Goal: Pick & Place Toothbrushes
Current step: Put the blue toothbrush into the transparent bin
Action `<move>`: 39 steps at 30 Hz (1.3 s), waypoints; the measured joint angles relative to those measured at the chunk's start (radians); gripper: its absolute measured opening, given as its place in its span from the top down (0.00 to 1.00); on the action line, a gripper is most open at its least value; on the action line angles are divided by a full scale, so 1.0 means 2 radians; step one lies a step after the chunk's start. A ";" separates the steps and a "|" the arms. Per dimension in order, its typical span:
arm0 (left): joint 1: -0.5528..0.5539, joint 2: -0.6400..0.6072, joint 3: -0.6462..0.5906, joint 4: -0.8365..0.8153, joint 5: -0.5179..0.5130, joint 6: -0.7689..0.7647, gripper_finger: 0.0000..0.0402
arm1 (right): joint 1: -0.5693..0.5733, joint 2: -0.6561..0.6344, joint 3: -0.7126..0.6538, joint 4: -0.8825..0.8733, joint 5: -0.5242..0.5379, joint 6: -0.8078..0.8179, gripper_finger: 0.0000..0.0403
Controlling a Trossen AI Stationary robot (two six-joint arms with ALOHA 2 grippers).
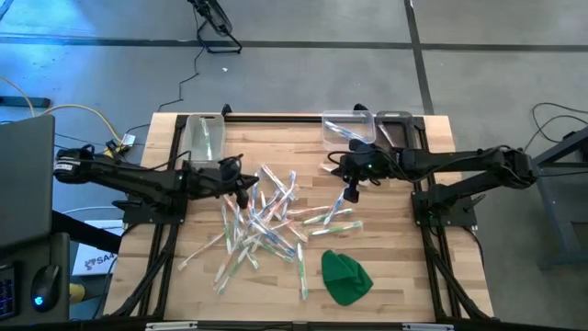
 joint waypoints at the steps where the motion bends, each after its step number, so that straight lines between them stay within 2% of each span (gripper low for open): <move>1: 0.000 0.000 0.005 -0.011 -0.002 -0.002 1.00 | -0.001 0.000 0.000 0.001 0.000 0.000 0.99; 7: 0.002 0.000 0.038 -0.079 -0.019 -0.012 1.00 | -0.014 0.000 0.000 0.002 0.000 0.000 0.99; 19: 0.002 0.000 0.046 -0.080 -0.017 0.005 1.00 | -0.038 0.000 0.000 0.003 0.000 -0.039 0.99; 31: 0.003 0.001 0.062 -0.088 -0.005 0.140 1.00 | -0.040 0.000 0.000 0.008 0.000 -0.066 0.99; 39: 0.052 0.058 0.122 -0.128 0.006 0.279 1.00 | -0.040 0.000 0.000 0.009 -0.001 -0.066 0.99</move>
